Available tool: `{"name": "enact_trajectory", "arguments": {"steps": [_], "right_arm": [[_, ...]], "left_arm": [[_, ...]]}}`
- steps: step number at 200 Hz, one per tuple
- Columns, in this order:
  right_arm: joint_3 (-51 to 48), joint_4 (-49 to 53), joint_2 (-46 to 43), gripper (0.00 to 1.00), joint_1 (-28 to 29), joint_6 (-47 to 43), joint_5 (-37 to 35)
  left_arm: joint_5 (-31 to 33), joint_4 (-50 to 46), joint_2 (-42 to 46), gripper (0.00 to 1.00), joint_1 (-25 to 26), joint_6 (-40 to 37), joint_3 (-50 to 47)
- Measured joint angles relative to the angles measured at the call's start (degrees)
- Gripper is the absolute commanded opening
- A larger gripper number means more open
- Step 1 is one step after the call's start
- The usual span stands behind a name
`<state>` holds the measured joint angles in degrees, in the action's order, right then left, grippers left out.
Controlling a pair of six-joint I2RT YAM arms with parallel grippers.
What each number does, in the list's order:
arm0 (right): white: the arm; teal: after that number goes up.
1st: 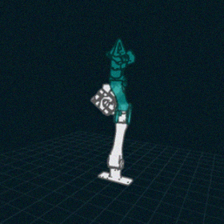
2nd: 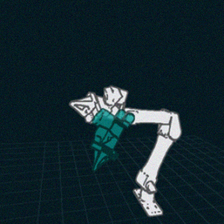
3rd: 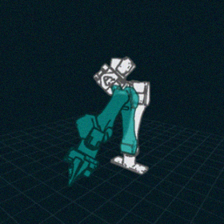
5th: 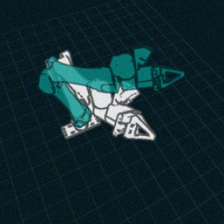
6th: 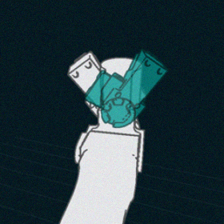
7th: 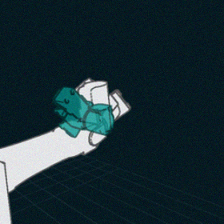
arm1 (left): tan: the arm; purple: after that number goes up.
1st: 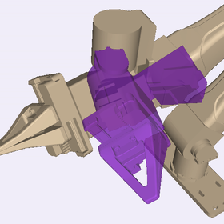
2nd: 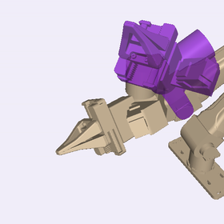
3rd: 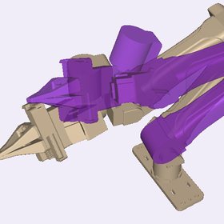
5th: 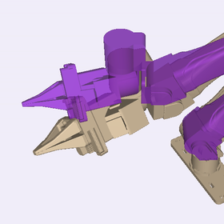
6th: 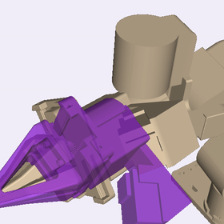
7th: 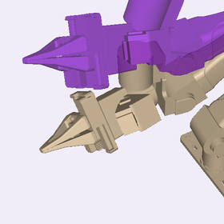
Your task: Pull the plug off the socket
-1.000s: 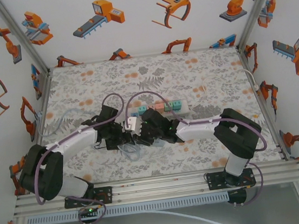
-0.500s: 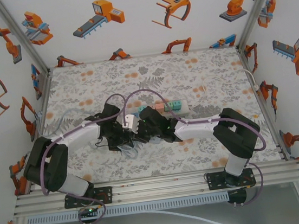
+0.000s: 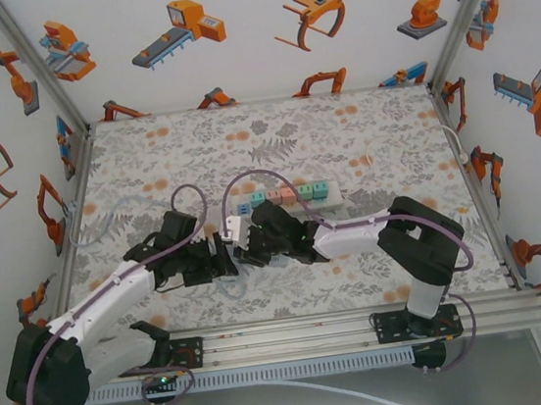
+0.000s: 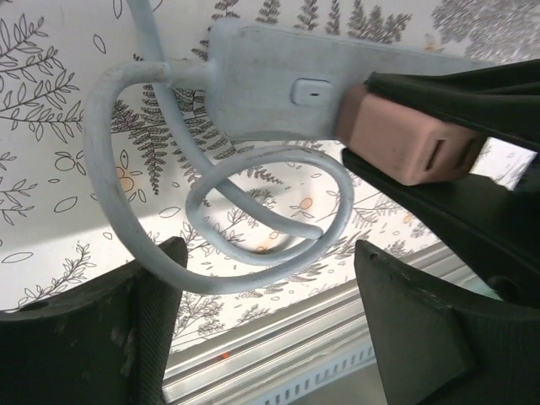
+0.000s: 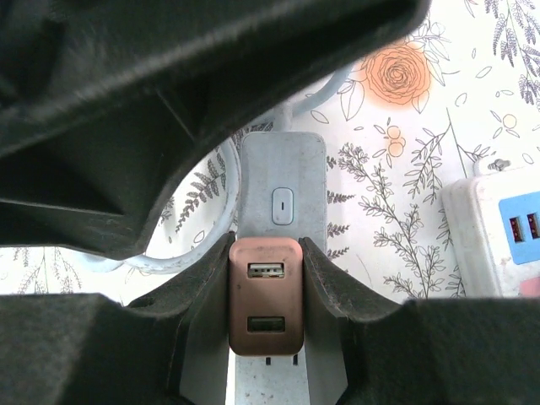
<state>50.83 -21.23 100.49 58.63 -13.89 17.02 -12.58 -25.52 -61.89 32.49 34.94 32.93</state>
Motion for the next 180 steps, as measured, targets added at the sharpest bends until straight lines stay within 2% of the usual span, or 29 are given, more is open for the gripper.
{"name": "enact_trajectory", "arguments": {"steps": [29,85,117,143,180], "right_arm": [[0.00,-1.22,0.13,0.00,0.00,1.09,0.20],[-0.04,-1.77,0.11,0.00,-0.70,2.14,0.55],[-0.22,-1.79,0.13,0.00,-0.70,2.80,1.62],[-0.24,-1.84,0.13,0.00,-0.87,3.43,1.64],[-0.24,-2.49,0.13,0.00,-0.85,3.87,2.43]], "left_arm": [[0.85,0.04,-1.36,0.70,-0.74,2.40,1.60],[1.97,1.38,-10.64,0.71,-1.57,9.40,3.39],[4.07,2.38,-11.37,0.58,-2.23,12.74,3.37],[4.42,5.35,-8.28,0.56,-3.10,13.86,1.09],[5.84,7.04,1.31,0.61,-3.23,13.62,-2.82]]}}
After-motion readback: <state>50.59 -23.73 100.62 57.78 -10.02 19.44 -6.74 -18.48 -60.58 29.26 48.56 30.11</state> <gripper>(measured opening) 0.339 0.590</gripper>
